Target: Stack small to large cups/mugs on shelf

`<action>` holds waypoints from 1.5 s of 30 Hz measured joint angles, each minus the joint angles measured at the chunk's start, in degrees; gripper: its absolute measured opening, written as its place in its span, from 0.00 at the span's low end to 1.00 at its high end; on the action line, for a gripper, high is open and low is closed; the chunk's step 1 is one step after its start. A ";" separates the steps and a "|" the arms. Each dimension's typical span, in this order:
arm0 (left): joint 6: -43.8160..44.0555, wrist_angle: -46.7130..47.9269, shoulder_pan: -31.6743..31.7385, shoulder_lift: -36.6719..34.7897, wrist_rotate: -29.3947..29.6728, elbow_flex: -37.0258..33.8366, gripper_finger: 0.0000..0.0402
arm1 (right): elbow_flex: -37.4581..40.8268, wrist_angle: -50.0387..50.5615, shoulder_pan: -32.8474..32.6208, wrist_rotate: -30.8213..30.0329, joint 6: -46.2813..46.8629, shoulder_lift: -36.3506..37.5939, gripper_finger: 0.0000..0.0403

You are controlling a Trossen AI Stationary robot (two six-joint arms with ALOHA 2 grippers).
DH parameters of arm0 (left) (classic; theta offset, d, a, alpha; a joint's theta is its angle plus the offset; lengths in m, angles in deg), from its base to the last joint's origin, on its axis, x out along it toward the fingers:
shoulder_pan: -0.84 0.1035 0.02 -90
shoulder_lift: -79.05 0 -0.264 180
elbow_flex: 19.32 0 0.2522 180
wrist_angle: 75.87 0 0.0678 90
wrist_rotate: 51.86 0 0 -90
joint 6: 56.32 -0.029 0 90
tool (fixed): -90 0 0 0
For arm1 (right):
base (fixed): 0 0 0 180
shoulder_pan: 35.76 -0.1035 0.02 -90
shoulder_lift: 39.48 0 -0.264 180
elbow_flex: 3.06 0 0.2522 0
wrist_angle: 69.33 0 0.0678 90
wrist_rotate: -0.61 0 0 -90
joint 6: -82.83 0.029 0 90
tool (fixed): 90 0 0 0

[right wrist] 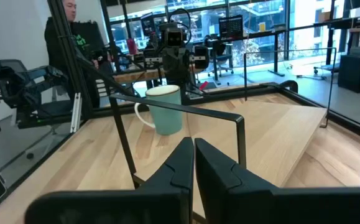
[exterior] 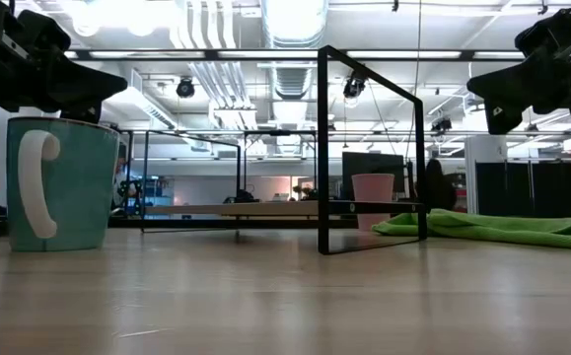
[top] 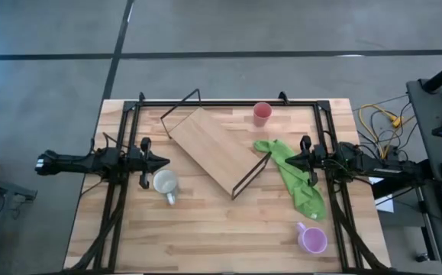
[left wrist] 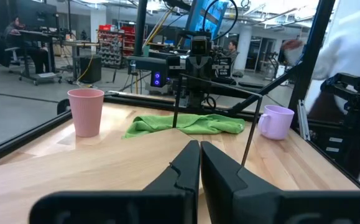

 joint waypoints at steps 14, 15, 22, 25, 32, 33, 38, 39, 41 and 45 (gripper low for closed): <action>-0.01 -0.02 -0.01 0.00 0.00 0.01 0.00 | 0.00 0.00 0.01 0.00 0.00 0.00 0.02; 0.01 0.00 -0.01 -0.01 0.00 0.01 0.00 | 0.01 0.00 0.02 0.00 0.00 -0.01 0.02; -0.01 -0.01 -0.01 0.00 0.00 0.01 0.00 | 0.01 -0.01 0.01 0.00 0.02 0.01 0.02; -0.01 0.00 -0.01 -0.01 0.00 0.01 0.00 | 0.00 -0.05 0.00 0.00 0.02 -0.01 0.02; 0.00 -0.02 0.00 0.01 0.00 -0.01 0.00 | 0.01 -0.09 0.02 0.00 0.02 0.00 0.02; 0.01 -0.02 0.01 -0.01 0.00 0.01 0.00 | 0.01 -0.09 0.01 0.00 0.02 0.01 0.02; -0.01 0.00 0.00 0.00 0.00 -0.01 0.00 | 0.00 0.20 0.00 0.00 -0.24 0.01 0.02; -0.01 -0.02 0.01 -0.01 0.00 -0.01 0.00 | 0.00 0.16 0.00 0.00 0.08 0.01 0.02; 0.01 -0.02 -0.01 -0.01 0.00 -0.01 0.00 | 0.00 0.08 0.02 0.00 2.24 0.01 0.02; -0.14 -0.01 0.00 0.00 0.02 0.01 0.00 | 0.00 -0.70 0.02 -0.38 10.59 -0.01 0.02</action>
